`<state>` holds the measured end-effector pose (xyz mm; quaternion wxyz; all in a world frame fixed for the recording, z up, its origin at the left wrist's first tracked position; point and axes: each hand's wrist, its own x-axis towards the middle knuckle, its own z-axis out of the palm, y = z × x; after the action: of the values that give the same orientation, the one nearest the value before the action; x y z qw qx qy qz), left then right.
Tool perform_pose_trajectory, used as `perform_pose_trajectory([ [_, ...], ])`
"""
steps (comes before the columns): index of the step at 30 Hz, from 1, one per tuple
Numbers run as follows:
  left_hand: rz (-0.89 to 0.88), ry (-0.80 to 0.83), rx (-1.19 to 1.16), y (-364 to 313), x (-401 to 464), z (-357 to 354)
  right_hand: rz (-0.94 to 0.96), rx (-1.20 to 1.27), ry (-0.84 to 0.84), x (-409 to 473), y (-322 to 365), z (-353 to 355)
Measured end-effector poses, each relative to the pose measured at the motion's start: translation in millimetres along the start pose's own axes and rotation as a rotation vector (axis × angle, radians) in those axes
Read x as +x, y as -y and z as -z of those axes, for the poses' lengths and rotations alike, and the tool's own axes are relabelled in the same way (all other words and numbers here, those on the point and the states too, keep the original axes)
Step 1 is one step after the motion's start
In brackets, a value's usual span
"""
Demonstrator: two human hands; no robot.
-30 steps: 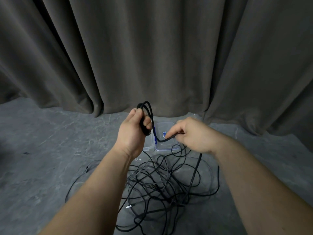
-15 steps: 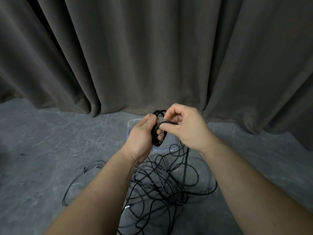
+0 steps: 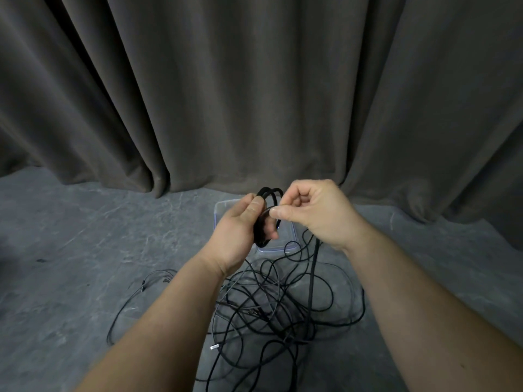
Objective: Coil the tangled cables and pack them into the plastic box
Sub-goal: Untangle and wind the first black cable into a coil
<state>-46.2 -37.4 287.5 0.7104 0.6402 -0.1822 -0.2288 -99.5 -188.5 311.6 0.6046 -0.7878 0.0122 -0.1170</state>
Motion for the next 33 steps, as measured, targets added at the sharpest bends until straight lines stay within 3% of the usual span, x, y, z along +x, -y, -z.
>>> perform_pose_trajectory([
  [4,0.030,0.064,-0.078,-1.3,0.8,-3.7,-0.011,0.041,-0.084,1.4,-4.9,-1.3],
  [9,0.064,0.052,-0.077,-3.1,-1.4,-8.6,-0.042,0.103,0.049,1.1,-4.5,8.6],
  [14,-0.002,0.026,-0.099,-5.0,-0.9,-12.4,0.055,-0.003,-0.276,3.4,-8.3,-7.6],
  [16,-0.034,0.048,-0.117,-7.7,-1.8,-13.5,0.066,0.025,-0.330,3.2,-12.8,-12.5],
  [19,-0.058,0.060,-0.108,-12.1,-4.2,-15.5,0.037,0.124,-0.256,0.7,-17.2,-17.9],
  [28,-0.073,0.072,0.022,-5.7,-3.8,-9.8,0.042,-0.015,-0.253,3.3,-16.7,-23.9],
  [33,-0.053,0.126,-0.066,-7.0,-2.4,-12.1,-0.044,0.247,-0.236,2.4,-12.3,-23.5],
])
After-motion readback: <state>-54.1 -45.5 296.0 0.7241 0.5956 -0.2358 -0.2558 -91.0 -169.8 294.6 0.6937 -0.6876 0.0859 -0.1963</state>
